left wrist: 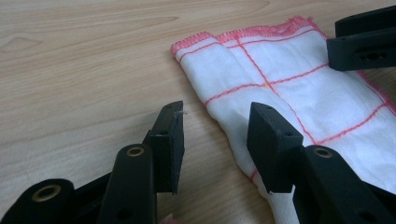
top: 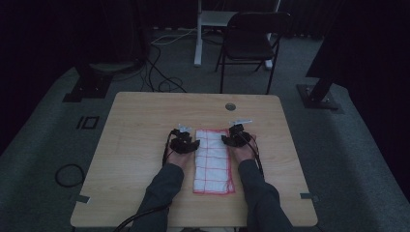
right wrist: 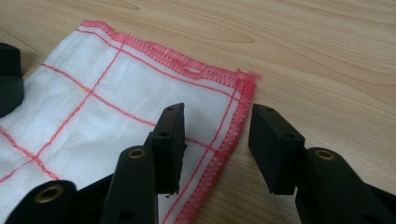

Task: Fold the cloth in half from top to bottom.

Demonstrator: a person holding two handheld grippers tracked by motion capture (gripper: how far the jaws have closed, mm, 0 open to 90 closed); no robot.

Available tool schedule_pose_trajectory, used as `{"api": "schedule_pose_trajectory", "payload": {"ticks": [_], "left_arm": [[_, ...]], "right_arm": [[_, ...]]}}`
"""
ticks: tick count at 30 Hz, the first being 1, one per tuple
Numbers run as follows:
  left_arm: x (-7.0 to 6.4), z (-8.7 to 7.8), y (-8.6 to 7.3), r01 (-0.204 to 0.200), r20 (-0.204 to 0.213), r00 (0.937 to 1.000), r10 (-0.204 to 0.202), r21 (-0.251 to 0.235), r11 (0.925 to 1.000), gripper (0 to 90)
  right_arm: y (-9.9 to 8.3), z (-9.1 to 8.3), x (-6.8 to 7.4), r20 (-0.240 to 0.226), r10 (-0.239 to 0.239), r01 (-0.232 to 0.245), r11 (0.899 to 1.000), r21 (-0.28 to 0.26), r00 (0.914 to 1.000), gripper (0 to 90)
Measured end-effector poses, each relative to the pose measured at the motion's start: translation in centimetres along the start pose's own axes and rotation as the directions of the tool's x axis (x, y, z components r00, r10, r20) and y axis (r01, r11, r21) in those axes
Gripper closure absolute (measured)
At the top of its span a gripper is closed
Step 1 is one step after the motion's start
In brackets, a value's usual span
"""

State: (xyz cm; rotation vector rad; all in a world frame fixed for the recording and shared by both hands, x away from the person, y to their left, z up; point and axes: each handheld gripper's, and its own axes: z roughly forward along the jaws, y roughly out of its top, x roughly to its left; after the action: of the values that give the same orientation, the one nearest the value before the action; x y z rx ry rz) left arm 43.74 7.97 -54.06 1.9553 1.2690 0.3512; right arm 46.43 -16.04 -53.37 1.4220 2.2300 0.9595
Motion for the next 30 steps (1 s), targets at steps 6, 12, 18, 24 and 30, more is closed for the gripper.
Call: {"api": "schedule_pose_trajectory", "payload": {"ticks": [6, 12, 18, 24, 30], "left_arm": [[-0.1, 0.4, 0.4, -0.01, -0.009, 0.9999, 0.01, 0.004, 0.9999, 56.3], [-0.2, 0.7, 0.6, -0.024, -0.007, 0.9997, 0.024, 0.005, 0.9997, 55.8], [-0.6, 1.1, 1.3, -0.053, -0.028, 0.9981, 0.054, 0.045, 0.9976, 56.5], [-1.1, 1.3, 1.8, -0.062, -0.009, 0.9979, 0.063, 0.084, 0.9945, 70.9], [-1.0, 1.3, 2.0, -0.034, 0.035, 0.9989, 0.031, 0.103, 0.9941, 86.0]], "right_arm": [[-0.2, 0.1, 0.0, -0.01, 0.01, -0.01, 1.0, 0.004, 0.9999, 54.9], [-0.2, 0.1, 0.2, -0.018, -0.001, 0.001, 1.0, 0.009, 0.9998, 57.1], [-0.2, 0.1, 0.5, -0.023, -0.018, 0.018, 1.0, 0.007, 0.9996, 65.0], [-0.2, 0.2, 0.7, -0.053, -0.034, 0.034, 0.999, 0.006, 0.998, 78.3], [-0.2, 0.2, 0.6, -0.075, -0.027, 0.027, 1.0, 0.009, 0.9969, 83.1]]}}
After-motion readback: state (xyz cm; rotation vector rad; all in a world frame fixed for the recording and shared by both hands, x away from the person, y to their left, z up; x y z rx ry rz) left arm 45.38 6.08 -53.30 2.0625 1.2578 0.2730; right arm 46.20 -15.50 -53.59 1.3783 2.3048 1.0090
